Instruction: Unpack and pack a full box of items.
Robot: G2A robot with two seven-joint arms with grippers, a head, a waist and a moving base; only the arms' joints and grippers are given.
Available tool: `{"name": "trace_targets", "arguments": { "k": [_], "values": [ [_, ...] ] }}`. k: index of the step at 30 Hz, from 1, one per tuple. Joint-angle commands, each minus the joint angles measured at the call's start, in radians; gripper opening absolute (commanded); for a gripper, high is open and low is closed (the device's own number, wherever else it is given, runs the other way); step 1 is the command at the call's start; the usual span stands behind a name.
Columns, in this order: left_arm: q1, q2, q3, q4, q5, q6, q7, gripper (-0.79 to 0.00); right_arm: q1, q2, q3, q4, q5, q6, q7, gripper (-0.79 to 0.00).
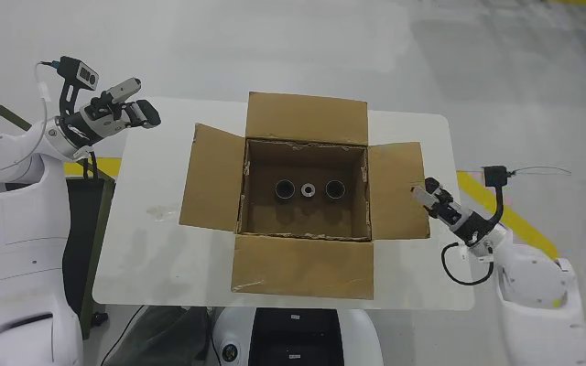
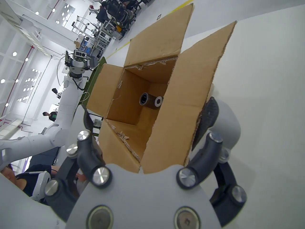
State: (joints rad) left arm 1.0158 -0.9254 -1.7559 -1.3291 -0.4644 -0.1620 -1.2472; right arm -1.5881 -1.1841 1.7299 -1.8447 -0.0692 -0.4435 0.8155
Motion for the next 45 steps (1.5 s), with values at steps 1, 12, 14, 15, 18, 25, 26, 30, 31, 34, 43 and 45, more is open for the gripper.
{"name": "trace_targets", "arguments": {
  "k": [1,12,14,15,18,25,26,30,31,34,43,45],
  "values": [
    [0.0,0.0,0.0,0.0,0.0,0.0,0.0,0.0,-0.003,0.002,-0.001,-0.017,0.022,-0.02,0.004,0.0],
    [0.0,0.0,0.0,0.0,0.0,0.0,0.0,0.0,0.041,0.012,-0.099,-0.117,0.041,-0.06,0.056,0.0],
    [0.0,0.0,0.0,0.0,0.0,0.0,0.0,0.0,0.061,0.012,-0.134,-0.123,0.025,-0.056,0.065,0.0],
    [0.0,0.0,0.0,0.0,0.0,0.0,0.0,0.0,0.073,0.012,-0.15,-0.121,0.017,-0.048,0.065,0.0],
    [0.0,0.0,0.0,0.0,0.0,0.0,0.0,0.0,0.11,0.012,-0.204,-0.123,-0.026,-0.024,0.065,0.0],
    [0.0,0.0,0.0,0.0,0.0,0.0,0.0,0.0,0.171,0.011,-0.305,-0.123,-0.122,0.026,0.053,0.0],
    [0.0,0.0,0.0,0.0,0.0,0.0,0.0,0.0,0.176,0.011,-0.317,-0.12,-0.131,0.031,0.051,0.0],
    [0.0,0.0,0.0,0.0,0.0,0.0,0.0,0.0,0.201,0.011,-0.365,-0.104,-0.161,0.05,0.052,0.0],
    [0.0,0.0,0.0,0.0,0.0,0.0,0.0,0.0,0.206,0.011,-0.378,-0.1,-0.165,0.052,0.055,0.0],
    [0.0,0.0,0.0,0.0,0.0,0.0,0.0,0.0,0.227,0.009,-0.423,-0.088,-0.196,0.066,0.062,0.0],
    [0.0,0.0,0.0,0.0,0.0,0.0,0.0,0.0,0.296,0.005,-0.53,-0.045,-0.279,0.123,0.071,0.0],
    [0.0,0.0,0.0,0.0,0.0,0.0,0.0,0.0,0.305,0.004,-0.55,-0.038,-0.293,0.134,0.069,0.0]
  ]
}}
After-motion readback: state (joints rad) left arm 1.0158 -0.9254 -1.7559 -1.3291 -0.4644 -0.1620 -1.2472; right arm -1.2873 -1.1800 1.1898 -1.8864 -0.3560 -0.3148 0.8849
